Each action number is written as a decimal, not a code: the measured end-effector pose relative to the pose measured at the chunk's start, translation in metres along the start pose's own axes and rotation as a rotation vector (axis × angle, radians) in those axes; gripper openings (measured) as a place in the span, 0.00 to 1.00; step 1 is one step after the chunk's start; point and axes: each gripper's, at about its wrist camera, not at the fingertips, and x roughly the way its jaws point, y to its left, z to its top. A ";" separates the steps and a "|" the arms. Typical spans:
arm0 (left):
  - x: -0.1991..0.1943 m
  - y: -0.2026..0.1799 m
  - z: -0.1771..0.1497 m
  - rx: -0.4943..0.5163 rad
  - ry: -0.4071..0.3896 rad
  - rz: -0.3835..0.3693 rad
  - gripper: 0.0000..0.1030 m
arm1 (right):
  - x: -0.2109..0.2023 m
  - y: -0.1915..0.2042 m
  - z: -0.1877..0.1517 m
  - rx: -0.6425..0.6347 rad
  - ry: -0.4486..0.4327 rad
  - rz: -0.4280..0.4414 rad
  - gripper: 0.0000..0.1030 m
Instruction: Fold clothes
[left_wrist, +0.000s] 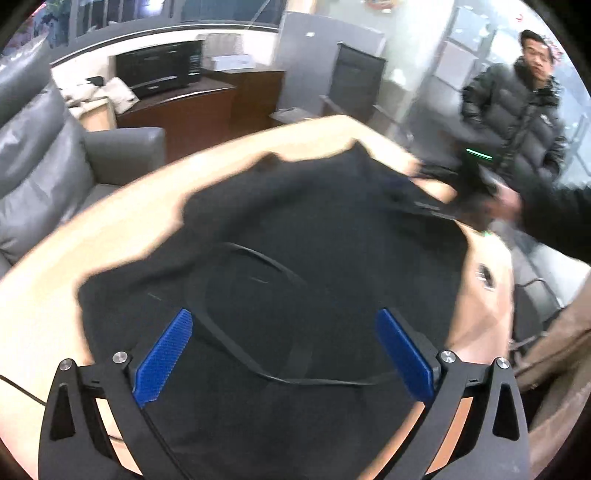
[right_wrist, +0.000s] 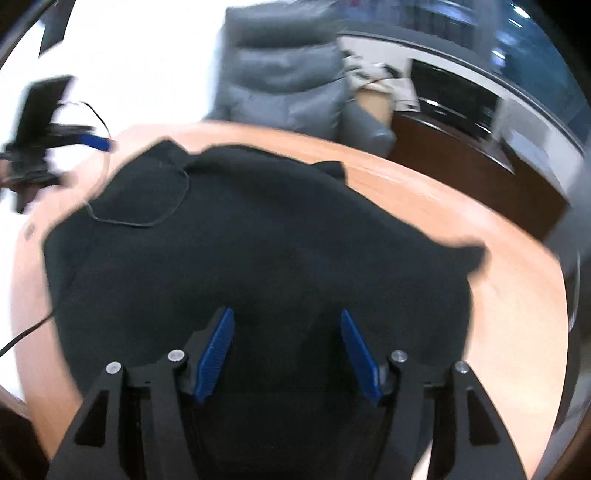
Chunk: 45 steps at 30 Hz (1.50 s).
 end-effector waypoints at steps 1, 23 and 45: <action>0.007 -0.007 -0.010 0.005 0.023 -0.014 0.99 | 0.003 -0.004 0.007 -0.006 0.003 0.001 0.62; -0.278 0.047 -0.129 -0.531 -0.238 0.490 0.95 | 0.060 0.096 0.094 -0.159 -0.014 0.316 0.63; -0.198 0.048 -0.093 -0.390 -0.292 0.168 0.96 | 0.061 0.189 0.116 -0.209 -0.054 0.310 0.71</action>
